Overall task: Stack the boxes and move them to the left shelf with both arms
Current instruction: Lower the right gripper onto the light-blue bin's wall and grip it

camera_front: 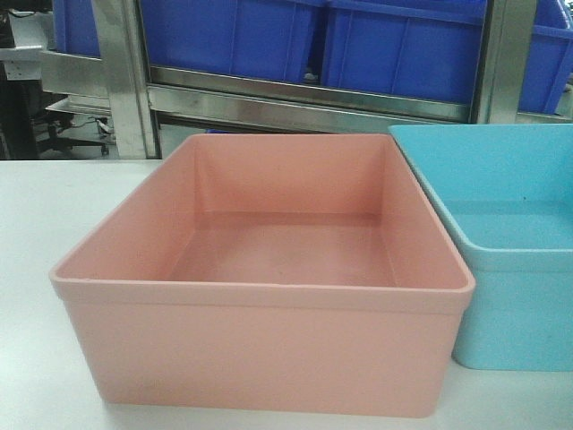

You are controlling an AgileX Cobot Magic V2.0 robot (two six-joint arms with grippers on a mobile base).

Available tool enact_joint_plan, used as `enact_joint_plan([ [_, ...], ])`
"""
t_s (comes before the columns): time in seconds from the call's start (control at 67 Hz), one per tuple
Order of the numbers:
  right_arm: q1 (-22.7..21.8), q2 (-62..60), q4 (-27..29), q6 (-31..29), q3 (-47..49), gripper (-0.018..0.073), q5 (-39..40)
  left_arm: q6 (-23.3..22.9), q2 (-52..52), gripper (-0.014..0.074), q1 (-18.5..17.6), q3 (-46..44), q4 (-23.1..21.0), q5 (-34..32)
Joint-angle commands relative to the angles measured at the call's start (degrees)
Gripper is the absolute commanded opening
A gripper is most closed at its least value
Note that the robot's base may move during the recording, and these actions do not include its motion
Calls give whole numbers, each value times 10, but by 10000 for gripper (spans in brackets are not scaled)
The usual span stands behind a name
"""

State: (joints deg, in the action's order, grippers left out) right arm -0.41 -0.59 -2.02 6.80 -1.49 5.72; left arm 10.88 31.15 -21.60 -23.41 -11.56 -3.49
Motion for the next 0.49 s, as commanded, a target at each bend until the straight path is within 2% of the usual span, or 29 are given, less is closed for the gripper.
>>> enact_joint_plan([
  [0.0,1,-3,0,-5,-1,57,49,3,-37,384,1,-16,4,-17],
  [0.194,1,-3,0,-5,-1,57,49,3,-99,384,1,-16,4,55],
  [0.478,1,-3,-1,-5,-1,57,44,3,-121,384,1,-16,-7,65],
])
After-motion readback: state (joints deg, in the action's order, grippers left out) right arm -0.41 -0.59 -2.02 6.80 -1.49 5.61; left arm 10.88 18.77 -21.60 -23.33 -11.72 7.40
